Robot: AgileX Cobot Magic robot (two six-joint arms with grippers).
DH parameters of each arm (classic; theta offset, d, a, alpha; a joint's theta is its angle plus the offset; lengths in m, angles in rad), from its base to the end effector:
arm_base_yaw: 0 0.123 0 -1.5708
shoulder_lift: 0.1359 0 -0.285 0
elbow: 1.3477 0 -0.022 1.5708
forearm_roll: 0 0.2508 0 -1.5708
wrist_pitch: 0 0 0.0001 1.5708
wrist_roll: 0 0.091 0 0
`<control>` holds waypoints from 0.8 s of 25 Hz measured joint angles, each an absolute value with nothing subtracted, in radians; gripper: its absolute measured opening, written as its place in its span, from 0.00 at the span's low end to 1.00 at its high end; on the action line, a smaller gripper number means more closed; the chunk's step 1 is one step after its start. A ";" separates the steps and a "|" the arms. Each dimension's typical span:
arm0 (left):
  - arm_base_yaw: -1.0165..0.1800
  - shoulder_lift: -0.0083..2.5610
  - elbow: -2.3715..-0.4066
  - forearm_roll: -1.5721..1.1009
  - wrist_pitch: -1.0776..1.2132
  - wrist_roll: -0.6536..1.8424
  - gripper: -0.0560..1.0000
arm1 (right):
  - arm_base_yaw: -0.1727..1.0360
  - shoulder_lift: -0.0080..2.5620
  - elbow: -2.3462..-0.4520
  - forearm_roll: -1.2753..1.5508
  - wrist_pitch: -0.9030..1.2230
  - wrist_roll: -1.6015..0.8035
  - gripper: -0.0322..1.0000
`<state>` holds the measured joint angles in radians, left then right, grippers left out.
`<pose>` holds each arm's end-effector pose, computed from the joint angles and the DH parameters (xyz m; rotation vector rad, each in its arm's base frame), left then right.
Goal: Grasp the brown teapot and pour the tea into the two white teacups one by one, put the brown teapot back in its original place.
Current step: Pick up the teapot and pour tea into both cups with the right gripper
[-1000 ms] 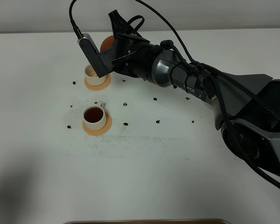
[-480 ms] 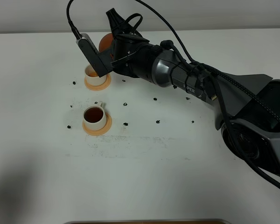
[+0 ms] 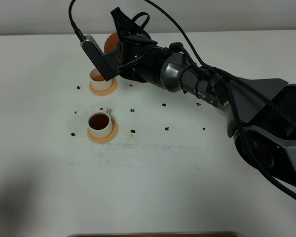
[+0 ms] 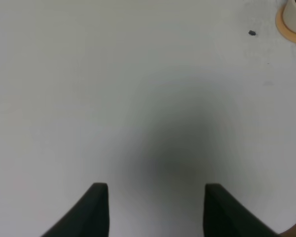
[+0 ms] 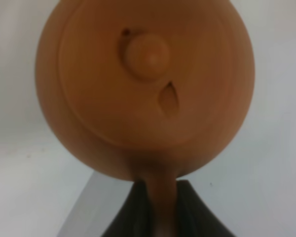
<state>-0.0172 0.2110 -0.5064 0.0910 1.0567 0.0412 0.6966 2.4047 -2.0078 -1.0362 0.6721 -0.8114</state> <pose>0.0275 0.0067 0.2774 0.0729 2.2424 0.1260 0.4452 0.3088 0.1795 -2.1318 1.1384 -1.1602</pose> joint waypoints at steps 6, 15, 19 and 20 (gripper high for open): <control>-0.017 0.211 -0.506 0.091 1.057 0.041 0.49 | 0.697 2.405 -2.008 -1.048 0.671 -0.812 0.14; -0.017 0.211 -0.506 0.091 1.057 0.041 0.49 | 0.697 2.405 -2.008 -1.059 0.671 -0.824 0.14; -0.017 0.211 -0.506 0.091 1.057 0.041 0.49 | 0.697 2.405 -2.008 -1.063 0.671 -0.824 0.14; -0.017 0.211 -0.506 0.091 1.057 0.041 0.49 | 0.697 2.405 -2.008 -1.065 0.671 -0.824 0.14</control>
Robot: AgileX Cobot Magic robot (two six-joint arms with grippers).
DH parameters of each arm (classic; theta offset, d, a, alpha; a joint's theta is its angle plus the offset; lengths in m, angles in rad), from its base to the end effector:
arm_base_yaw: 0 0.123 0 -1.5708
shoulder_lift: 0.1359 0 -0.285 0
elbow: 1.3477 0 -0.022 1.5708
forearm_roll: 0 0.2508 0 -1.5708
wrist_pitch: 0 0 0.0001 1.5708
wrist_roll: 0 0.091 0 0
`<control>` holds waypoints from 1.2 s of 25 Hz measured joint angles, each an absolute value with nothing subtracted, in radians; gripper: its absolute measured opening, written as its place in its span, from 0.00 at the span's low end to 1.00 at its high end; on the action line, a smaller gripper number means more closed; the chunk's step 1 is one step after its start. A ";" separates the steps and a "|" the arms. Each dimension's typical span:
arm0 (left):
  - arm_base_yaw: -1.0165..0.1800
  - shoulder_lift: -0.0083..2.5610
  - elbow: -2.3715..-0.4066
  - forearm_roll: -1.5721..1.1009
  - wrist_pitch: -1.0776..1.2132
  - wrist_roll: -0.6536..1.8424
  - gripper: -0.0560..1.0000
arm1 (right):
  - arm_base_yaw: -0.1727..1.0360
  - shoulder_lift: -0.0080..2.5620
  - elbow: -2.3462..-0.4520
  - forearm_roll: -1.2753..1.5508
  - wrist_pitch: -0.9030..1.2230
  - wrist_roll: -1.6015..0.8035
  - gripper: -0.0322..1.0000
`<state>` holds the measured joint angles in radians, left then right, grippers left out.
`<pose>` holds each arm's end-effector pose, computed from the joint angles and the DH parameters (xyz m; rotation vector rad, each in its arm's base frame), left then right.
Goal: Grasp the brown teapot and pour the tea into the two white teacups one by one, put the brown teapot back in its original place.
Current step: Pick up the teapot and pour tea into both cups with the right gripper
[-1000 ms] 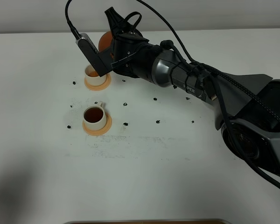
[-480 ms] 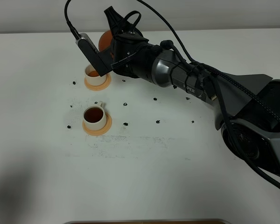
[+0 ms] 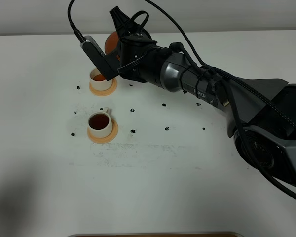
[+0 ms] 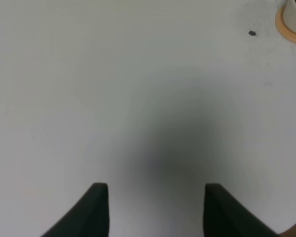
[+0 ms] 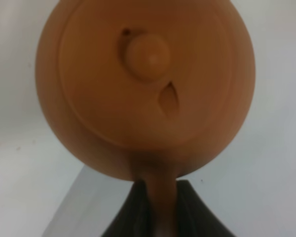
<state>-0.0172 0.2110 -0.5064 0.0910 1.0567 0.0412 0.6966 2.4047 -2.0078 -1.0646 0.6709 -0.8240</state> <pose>0.0275 0.0067 0.2774 0.0729 2.2424 0.1260 0.4461 0.3085 0.1808 -2.1456 1.1001 -1.1942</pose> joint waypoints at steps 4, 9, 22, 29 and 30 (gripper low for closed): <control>-0.017 0.211 -0.506 0.091 1.057 0.041 0.49 | 0.697 2.405 -2.008 -1.067 0.670 -0.827 0.14; -0.017 0.211 -0.506 0.091 1.057 0.041 0.49 | 0.702 2.405 -2.008 -1.067 0.670 -0.850 0.14; -0.017 0.211 -0.506 0.091 1.057 0.041 0.49 | 0.707 2.405 -2.008 -1.074 0.669 -0.884 0.14; -0.017 0.211 -0.506 0.091 1.057 0.041 0.49 | 0.707 2.405 -2.008 -1.079 0.667 -0.902 0.14; -0.017 0.211 -0.506 0.091 1.057 0.041 0.49 | 0.707 2.405 -2.008 -1.082 0.665 -0.902 0.14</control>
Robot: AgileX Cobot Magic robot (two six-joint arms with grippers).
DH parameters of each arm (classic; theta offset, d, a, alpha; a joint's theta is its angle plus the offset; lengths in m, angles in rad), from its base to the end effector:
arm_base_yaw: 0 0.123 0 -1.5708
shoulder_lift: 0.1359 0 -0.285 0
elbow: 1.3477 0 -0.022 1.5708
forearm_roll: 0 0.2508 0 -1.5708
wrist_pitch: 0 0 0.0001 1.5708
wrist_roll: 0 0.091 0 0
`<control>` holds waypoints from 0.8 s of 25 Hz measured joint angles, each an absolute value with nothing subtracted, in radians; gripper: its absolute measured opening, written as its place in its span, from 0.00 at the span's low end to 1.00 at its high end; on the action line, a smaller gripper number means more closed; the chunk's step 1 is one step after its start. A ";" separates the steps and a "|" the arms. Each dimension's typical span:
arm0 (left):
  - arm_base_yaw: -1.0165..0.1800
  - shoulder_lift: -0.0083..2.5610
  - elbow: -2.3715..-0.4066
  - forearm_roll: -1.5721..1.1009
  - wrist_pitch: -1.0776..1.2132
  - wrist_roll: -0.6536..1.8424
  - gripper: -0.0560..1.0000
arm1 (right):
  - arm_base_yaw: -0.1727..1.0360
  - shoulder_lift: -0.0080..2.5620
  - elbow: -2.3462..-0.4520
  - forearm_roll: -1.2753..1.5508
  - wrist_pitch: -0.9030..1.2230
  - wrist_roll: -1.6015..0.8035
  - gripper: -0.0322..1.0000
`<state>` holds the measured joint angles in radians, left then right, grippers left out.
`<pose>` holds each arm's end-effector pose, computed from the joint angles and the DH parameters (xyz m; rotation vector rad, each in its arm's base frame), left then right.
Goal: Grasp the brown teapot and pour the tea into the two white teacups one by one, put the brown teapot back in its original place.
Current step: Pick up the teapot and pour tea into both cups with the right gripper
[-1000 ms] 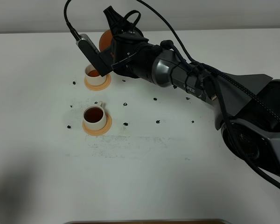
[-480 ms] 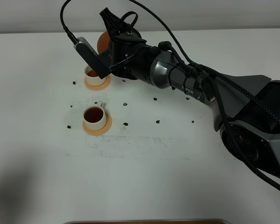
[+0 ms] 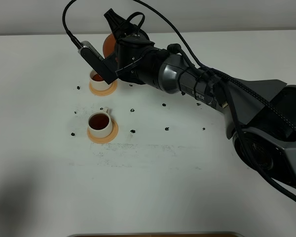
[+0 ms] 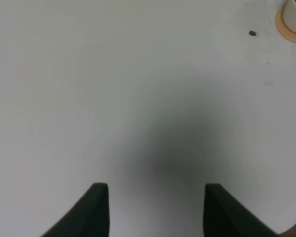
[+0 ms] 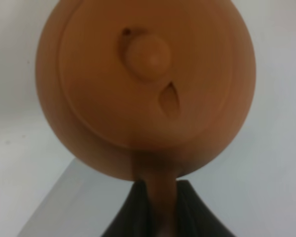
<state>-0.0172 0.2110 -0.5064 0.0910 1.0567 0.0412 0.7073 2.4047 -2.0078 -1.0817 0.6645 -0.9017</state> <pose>0.0275 0.0067 0.2774 0.0729 2.2424 0.1260 0.4433 0.3137 0.1817 -2.2089 0.9909 -1.2376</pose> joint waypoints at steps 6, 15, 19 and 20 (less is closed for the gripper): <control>-0.017 0.211 -0.506 0.091 1.057 0.041 0.49 | 0.707 2.405 -2.008 -1.096 0.658 -0.902 0.14; -0.017 0.211 -0.506 0.091 1.057 0.041 0.49 | 0.707 2.405 -2.008 -1.106 0.658 -0.905 0.14; -0.017 0.211 -0.506 0.091 1.057 0.041 0.49 | 0.707 2.405 -2.008 -1.111 0.655 -0.925 0.14; -0.017 0.211 -0.506 0.091 1.057 0.041 0.49 | 0.707 2.405 -2.008 -1.111 0.654 -0.929 0.14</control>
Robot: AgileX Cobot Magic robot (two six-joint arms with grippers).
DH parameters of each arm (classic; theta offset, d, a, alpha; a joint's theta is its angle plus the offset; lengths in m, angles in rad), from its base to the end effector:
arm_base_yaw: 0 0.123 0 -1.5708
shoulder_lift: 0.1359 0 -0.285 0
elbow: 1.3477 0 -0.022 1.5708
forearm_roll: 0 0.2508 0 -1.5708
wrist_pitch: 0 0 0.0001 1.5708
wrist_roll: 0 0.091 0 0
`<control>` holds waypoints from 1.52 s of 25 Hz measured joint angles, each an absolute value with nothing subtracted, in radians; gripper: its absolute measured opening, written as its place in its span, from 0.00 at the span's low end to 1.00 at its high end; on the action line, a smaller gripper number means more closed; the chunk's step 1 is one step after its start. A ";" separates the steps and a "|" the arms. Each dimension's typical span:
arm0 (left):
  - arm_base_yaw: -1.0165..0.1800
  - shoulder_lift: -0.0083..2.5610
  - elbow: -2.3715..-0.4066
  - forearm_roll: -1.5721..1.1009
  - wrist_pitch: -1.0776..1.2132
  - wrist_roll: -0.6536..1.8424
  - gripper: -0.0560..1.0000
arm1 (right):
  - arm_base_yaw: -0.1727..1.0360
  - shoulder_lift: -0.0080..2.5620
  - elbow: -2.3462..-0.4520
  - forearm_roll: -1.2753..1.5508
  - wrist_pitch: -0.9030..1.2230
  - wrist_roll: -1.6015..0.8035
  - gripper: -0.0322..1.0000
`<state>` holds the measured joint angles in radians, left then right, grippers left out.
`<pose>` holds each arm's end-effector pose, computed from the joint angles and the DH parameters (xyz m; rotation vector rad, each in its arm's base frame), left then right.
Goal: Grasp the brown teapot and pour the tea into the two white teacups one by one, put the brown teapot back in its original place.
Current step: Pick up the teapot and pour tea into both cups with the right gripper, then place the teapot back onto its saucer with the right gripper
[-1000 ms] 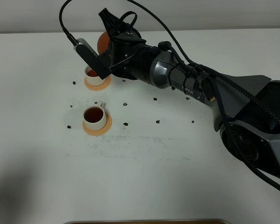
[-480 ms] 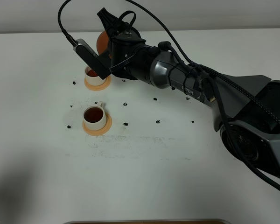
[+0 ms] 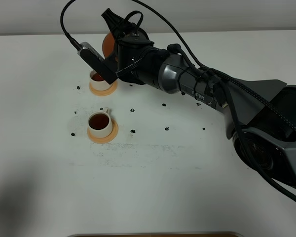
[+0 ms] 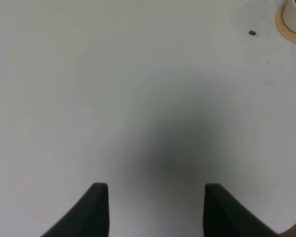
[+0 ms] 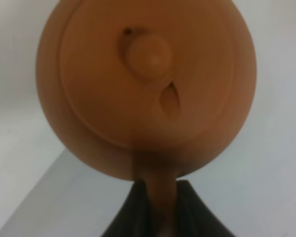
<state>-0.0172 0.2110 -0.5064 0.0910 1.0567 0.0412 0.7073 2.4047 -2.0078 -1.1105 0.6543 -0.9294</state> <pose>0.0275 0.0067 0.2774 0.0729 2.2424 0.1260 0.4441 0.3143 0.1832 -2.2290 0.9280 -1.2733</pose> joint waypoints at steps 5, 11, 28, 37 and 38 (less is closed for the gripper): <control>-0.017 0.211 -0.506 0.091 1.057 0.041 0.49 | 0.707 2.405 -2.008 -1.112 0.651 -0.944 0.14; -0.017 0.211 -0.506 0.091 1.057 0.041 0.49 | 0.707 2.405 -2.008 -1.113 0.651 -0.949 0.14; -0.017 0.211 -0.506 0.091 1.057 0.041 0.49 | 0.707 2.405 -2.008 -1.123 0.629 -0.950 0.14; -0.017 0.211 -0.506 0.091 1.057 0.041 0.49 | 0.707 2.405 -2.008 -1.000 0.667 -0.907 0.14; -0.017 0.211 -0.506 0.091 1.057 0.041 0.49 | 0.707 2.405 -2.008 -0.989 0.673 -0.901 0.14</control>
